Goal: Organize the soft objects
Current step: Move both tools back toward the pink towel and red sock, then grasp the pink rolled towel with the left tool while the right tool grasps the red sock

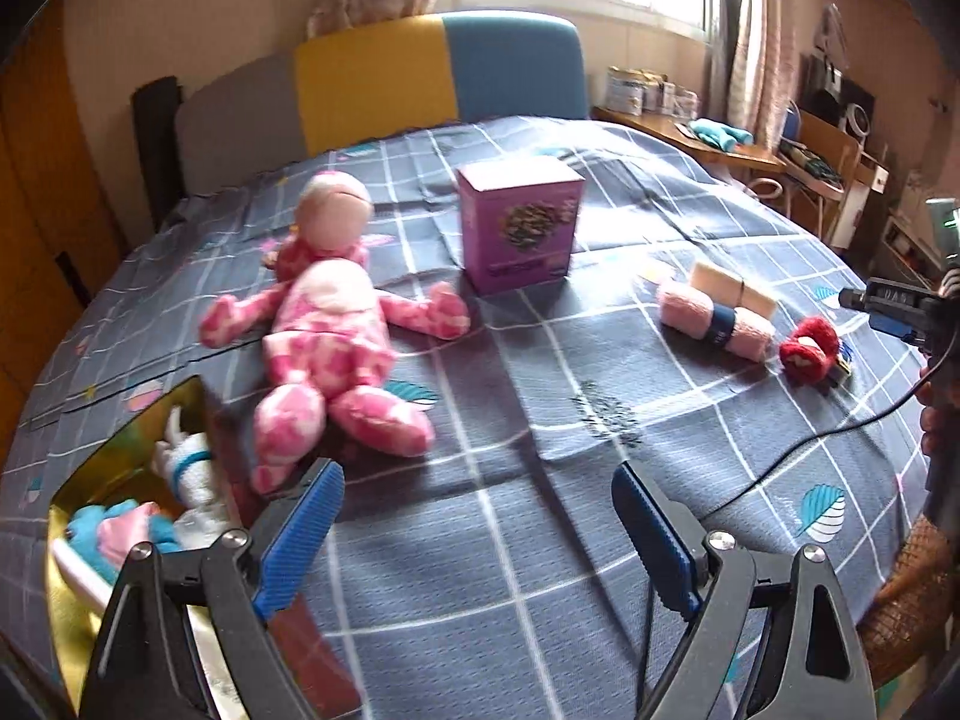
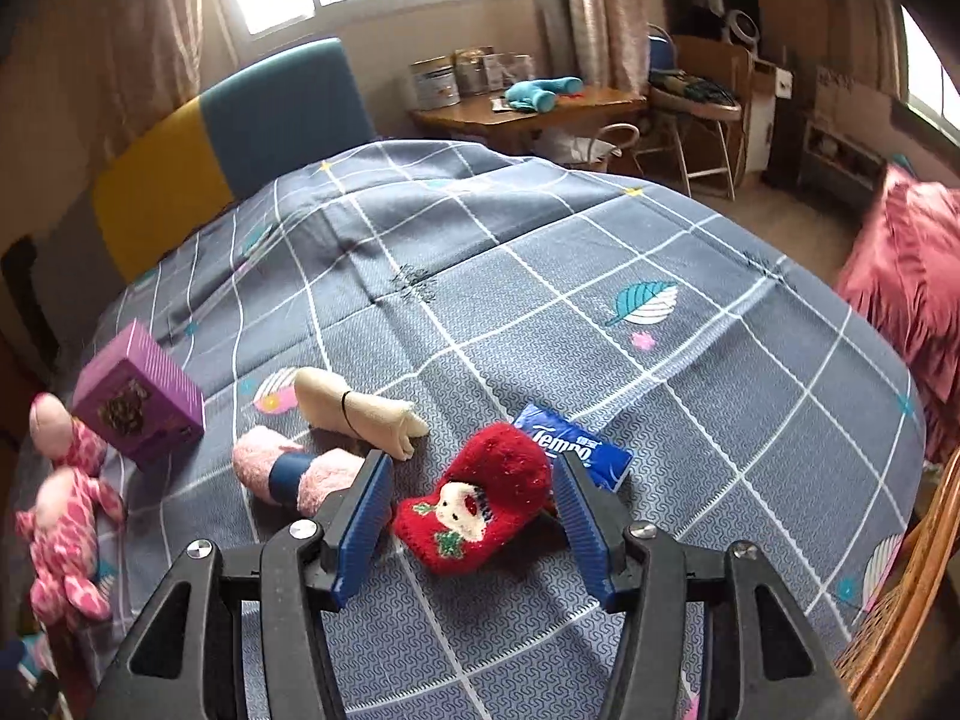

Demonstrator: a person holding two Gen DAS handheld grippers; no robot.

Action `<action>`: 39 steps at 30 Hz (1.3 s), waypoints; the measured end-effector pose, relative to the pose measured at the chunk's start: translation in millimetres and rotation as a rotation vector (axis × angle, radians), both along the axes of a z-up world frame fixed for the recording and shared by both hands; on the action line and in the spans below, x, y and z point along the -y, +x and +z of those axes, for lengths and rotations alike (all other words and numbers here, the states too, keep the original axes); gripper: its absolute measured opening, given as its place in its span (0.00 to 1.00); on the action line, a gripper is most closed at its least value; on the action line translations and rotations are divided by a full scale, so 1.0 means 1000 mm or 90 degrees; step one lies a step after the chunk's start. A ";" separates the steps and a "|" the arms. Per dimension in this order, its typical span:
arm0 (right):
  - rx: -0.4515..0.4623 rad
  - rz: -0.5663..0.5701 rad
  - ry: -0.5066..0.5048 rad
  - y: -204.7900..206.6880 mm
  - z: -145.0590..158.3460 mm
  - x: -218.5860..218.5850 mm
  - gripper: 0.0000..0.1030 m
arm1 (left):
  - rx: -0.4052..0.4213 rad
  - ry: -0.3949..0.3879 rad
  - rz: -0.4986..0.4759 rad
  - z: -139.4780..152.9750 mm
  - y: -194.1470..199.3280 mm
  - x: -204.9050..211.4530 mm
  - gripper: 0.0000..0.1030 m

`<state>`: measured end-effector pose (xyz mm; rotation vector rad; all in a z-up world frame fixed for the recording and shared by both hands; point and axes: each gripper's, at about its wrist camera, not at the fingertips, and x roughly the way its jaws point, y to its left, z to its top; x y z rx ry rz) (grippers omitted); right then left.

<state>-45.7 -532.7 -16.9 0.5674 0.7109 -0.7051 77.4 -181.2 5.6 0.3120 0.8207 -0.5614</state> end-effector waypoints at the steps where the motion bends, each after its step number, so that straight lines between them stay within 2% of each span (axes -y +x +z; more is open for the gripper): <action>1: 0.008 -0.014 0.011 -0.005 0.000 0.004 0.54 | -0.015 -0.004 -0.010 -0.004 0.002 0.007 0.85; 4: 0.034 -0.037 0.047 -0.014 -0.002 0.013 0.54 | -0.050 -0.007 -0.031 -0.013 0.007 0.030 0.82; 9: 0.048 -0.043 0.069 -0.017 -0.005 0.016 0.54 | -0.100 -0.019 -0.069 -0.023 0.017 0.069 0.73; 13: 0.055 -0.039 0.084 -0.017 -0.007 0.018 0.54 | -0.147 -0.041 -0.099 -0.028 0.025 0.107 0.62; 16: 0.064 -0.037 0.096 -0.017 -0.009 0.020 0.54 | -0.217 -0.069 -0.120 -0.035 0.031 0.140 0.53; 19: 0.073 -0.038 0.108 -0.018 -0.010 0.021 0.54 | -0.280 -0.099 -0.119 -0.041 0.039 0.173 0.52; 21: 0.083 -0.037 0.116 -0.020 -0.010 0.022 0.54 | -0.316 -0.118 -0.095 -0.048 0.046 0.192 0.55; 24: 0.097 -0.036 0.129 -0.022 -0.011 0.024 0.54 | -0.365 -0.136 -0.048 -0.061 0.061 0.215 0.65; 29: 0.127 -0.043 0.148 -0.029 -0.011 0.028 0.55 | -0.420 -0.149 0.014 -0.081 0.077 0.244 0.67; 33: 0.138 -0.041 0.165 -0.030 -0.013 0.030 0.55 | -0.437 -0.144 0.066 -0.095 0.084 0.256 0.67; 34: 0.141 -0.040 0.168 -0.030 -0.013 0.030 0.55 | -0.440 -0.143 0.071 -0.098 0.084 0.259 0.66; 37: 0.147 -0.041 0.173 -0.031 -0.013 0.031 0.55 | -0.437 -0.155 0.097 -0.104 0.087 0.257 0.48; 39: 0.155 -0.043 0.176 -0.033 -0.013 0.032 0.55 | -0.426 -0.171 0.091 -0.102 0.087 0.254 0.43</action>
